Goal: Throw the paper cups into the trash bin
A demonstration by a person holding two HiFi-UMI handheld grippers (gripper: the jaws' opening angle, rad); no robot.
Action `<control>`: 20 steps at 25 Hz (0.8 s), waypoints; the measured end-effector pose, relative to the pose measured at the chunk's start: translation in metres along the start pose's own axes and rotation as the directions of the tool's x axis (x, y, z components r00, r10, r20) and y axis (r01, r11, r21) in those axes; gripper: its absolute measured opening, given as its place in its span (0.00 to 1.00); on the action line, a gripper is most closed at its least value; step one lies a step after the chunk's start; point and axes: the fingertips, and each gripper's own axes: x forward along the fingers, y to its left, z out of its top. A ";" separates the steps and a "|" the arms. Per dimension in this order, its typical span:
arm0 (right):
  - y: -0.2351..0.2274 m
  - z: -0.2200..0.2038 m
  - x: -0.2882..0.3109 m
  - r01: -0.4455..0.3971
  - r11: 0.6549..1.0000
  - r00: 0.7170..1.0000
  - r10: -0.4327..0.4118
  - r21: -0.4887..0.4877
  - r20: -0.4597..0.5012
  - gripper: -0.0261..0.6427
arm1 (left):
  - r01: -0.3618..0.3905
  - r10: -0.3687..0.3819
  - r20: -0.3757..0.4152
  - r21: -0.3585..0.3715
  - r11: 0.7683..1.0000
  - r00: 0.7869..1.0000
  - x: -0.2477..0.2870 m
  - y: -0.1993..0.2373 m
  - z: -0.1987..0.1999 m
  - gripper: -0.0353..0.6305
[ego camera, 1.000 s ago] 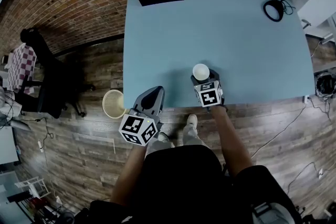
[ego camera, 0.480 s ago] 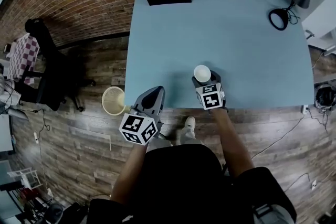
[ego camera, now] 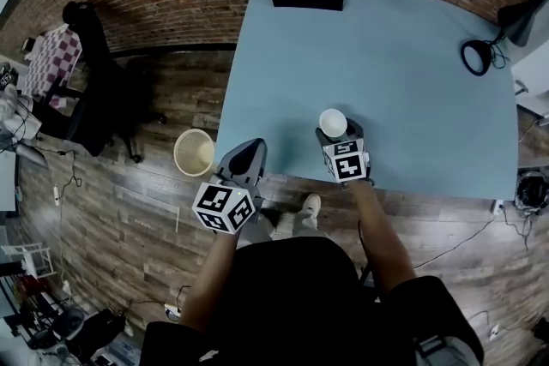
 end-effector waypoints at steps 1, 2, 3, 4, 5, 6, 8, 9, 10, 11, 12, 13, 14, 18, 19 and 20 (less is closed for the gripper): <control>0.003 0.002 0.002 -0.011 1.000 1.000 0.011 -0.008 -0.001 0.49 | -0.008 0.008 0.005 0.002 1.000 1.000 -0.002 0.002 0.001 0.07; 0.006 0.004 0.003 -0.022 1.000 1.000 0.022 -0.017 0.000 0.49 | -0.017 0.017 0.010 0.005 1.000 1.000 -0.004 0.004 0.002 0.07; 0.010 0.007 0.006 -0.033 0.999 0.999 0.033 -0.028 0.001 0.49 | -0.028 0.028 0.015 0.006 1.000 1.000 -0.006 0.007 0.003 0.07; 0.014 0.009 0.008 -0.042 0.998 0.999 0.042 -0.039 0.002 0.49 | -0.039 0.039 0.020 0.004 0.999 0.999 -0.009 0.011 0.003 0.07; 0.018 0.012 0.009 -0.050 0.997 0.999 0.050 -0.050 0.001 0.49 | -0.051 0.051 0.024 -0.002 0.999 0.998 -0.013 0.015 0.003 0.07; 0.022 0.013 0.010 -0.058 0.996 0.998 0.058 -0.061 -0.001 0.49 | -0.063 0.063 0.029 -0.012 0.998 0.998 -0.017 0.019 0.001 0.07; 0.032 0.017 0.013 -0.072 0.994 0.997 0.072 -0.079 -0.008 0.49 | -0.083 0.084 0.037 -0.032 0.996 0.996 -0.025 0.028 -0.001 0.07; 0.037 0.019 0.015 -0.079 0.993 0.997 0.079 -0.088 -0.011 0.49 | -0.091 0.093 0.042 -0.040 0.995 0.995 -0.030 0.032 -0.001 0.07; 0.042 0.021 0.018 -0.084 0.992 0.996 0.083 -0.097 -0.013 0.49 | -0.099 0.101 0.049 -0.046 0.994 0.994 -0.034 0.037 0.000 0.07; 0.046 0.024 0.020 -0.088 0.990 0.996 0.087 -0.106 -0.013 0.49 | -0.106 0.109 0.055 -0.052 0.993 0.993 -0.038 0.041 0.001 0.07; 0.051 0.026 0.022 -0.090 0.989 0.996 0.089 -0.114 -0.014 0.49 | -0.114 0.117 0.061 -0.057 0.992 0.991 -0.042 0.045 0.002 0.07; 0.056 0.028 0.023 -0.094 0.988 0.996 0.093 -0.119 -0.015 0.49 | -0.121 0.125 0.066 -0.061 0.991 0.990 -0.046 0.050 0.003 0.07; 0.062 0.030 0.024 -0.099 0.988 0.995 0.098 -0.121 -0.016 0.49 | -0.127 0.131 0.070 -0.064 0.990 0.989 -0.051 0.054 0.003 0.07; 0.086 0.040 0.032 -0.125 0.986 0.992 0.125 -0.109 -0.008 0.49 | -0.153 0.159 0.084 -0.073 0.985 0.984 -0.070 0.074 0.005 0.07; 0.092 0.043 0.033 -0.130 0.985 0.992 0.130 -0.112 -0.007 0.49 | -0.159 0.166 0.087 -0.076 0.984 0.982 -0.074 0.079 0.005 0.07; 0.098 0.046 0.035 -0.133 0.984 0.991 0.133 -0.117 -0.008 0.49 | -0.164 0.170 0.089 -0.079 0.983 0.981 -0.079 0.084 0.005 0.07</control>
